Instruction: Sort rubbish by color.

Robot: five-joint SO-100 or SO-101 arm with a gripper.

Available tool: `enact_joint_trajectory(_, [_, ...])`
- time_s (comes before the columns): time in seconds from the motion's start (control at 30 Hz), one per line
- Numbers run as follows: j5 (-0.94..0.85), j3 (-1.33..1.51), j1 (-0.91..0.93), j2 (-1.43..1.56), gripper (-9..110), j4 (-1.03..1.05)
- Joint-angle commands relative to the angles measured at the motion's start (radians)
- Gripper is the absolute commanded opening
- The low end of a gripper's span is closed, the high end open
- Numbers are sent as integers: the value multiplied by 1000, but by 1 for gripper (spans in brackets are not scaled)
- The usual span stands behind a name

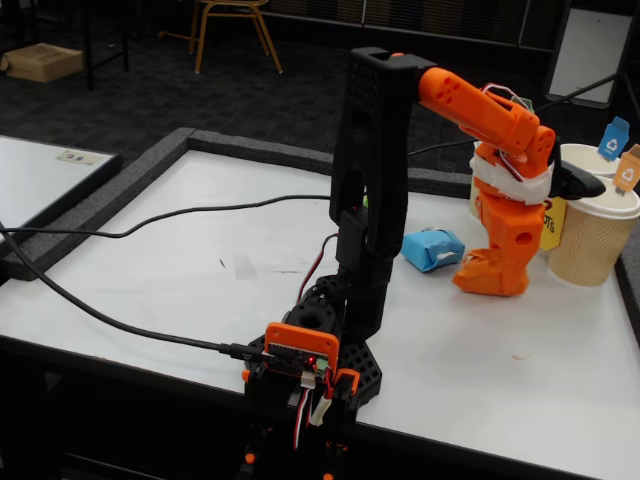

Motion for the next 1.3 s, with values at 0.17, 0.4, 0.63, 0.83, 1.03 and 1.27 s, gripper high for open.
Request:
enact_joint_trajectory(0.17, [-3, -170, 17, 40, 0, 141])
enact_joint_trajectory(0.4, [-2, -265, -14, 167, 0, 354])
enact_joint_trajectory(0.63, [6, -275, -71, 400, 0, 525])
enact_joint_trajectory(0.83, [78, -278, -153, 584, 0, 617])
enact_joint_trajectory(1.03, [107, -319, -193, 652, 0, 657])
enact_joint_trajectory(1.27, [92, -371, -160, 634, 0, 600])
